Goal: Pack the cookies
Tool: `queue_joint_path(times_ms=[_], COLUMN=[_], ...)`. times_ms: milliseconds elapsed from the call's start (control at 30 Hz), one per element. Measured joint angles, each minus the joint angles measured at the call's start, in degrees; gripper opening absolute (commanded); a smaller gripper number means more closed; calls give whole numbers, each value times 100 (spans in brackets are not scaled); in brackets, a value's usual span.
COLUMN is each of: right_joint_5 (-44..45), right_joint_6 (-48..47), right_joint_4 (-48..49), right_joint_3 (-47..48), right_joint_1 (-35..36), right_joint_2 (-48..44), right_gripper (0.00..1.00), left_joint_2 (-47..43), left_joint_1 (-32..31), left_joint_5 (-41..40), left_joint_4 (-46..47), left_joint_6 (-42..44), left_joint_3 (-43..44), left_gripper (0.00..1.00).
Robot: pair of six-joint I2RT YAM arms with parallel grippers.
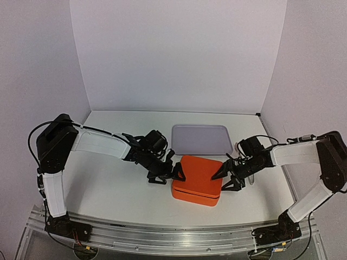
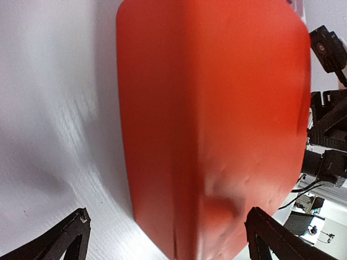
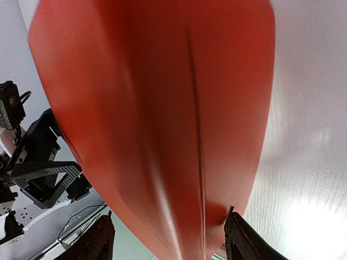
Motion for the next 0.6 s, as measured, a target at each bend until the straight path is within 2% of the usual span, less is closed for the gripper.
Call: queue_joint_path(times_ms=[300, 433, 500, 600], right_joint_5=[-35, -65, -80, -54], right_joint_6=[254, 317, 324, 322], right_joint_4=[-195, -191, -178, -204], right_joint_3=[-183, -226, -249, -255], right_joint_1=[386, 531, 606, 680], right_joint_2=[-57, -98, -124, -158], right_gripper=[55, 46, 45, 43], left_joint_2=[0, -11, -12, -56], left_joint_1=[-82, -91, -90, -14], left_joint_5=[620, 1022, 1194, 1387], left_joint_4=[313, 753, 904, 1010], left_joint_6=[-530, -797, -914, -1033], left_joint_3=[-375, -669, -765, -871], left_gripper=[92, 81, 72, 67])
